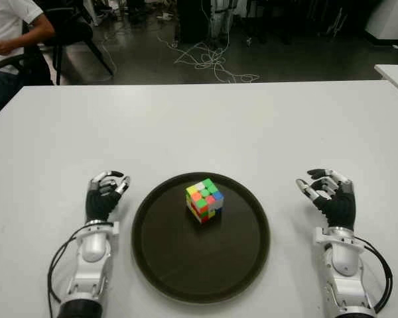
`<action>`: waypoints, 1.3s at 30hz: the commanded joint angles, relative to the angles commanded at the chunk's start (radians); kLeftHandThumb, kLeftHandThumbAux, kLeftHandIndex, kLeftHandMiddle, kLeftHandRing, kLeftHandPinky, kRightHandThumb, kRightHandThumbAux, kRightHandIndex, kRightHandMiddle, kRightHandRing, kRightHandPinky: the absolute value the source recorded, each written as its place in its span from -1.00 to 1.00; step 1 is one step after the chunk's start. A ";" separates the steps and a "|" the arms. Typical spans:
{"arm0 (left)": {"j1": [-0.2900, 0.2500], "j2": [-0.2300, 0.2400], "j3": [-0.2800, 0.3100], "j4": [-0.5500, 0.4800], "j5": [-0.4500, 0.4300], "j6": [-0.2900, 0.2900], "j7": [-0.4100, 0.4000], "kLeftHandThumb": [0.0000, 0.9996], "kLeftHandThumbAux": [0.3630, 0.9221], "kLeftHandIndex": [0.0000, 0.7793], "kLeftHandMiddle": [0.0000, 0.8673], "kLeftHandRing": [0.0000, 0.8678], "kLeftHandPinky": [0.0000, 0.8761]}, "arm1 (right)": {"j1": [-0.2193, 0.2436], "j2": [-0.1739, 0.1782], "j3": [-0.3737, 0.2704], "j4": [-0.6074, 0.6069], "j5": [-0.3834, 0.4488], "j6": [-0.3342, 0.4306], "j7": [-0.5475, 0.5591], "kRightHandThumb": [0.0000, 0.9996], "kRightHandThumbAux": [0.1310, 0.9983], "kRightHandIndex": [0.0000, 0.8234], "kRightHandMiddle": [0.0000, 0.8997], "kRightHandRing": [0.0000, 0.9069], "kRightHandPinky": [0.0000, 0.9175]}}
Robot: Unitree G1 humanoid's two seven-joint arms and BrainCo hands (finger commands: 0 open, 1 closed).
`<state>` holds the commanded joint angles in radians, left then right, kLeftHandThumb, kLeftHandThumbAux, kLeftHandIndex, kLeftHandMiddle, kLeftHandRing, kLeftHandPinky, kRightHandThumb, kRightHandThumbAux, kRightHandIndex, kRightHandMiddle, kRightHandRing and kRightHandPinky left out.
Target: Pick up the Rubik's Cube and put it in the plate
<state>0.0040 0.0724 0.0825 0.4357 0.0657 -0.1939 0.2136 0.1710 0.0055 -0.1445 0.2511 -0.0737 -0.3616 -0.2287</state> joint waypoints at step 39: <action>-0.033 -0.005 0.008 0.060 0.043 -0.004 0.074 0.43 0.20 0.14 0.91 0.91 0.85 | 0.054 0.014 0.089 -0.352 -0.149 0.624 -0.083 -0.28 0.61 0.84 0.84 0.83 0.80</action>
<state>-0.0285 0.0677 0.0901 0.4955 0.1084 -0.1976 0.2873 0.2255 0.0191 -0.0558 -0.1012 -0.2226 0.2625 -0.3119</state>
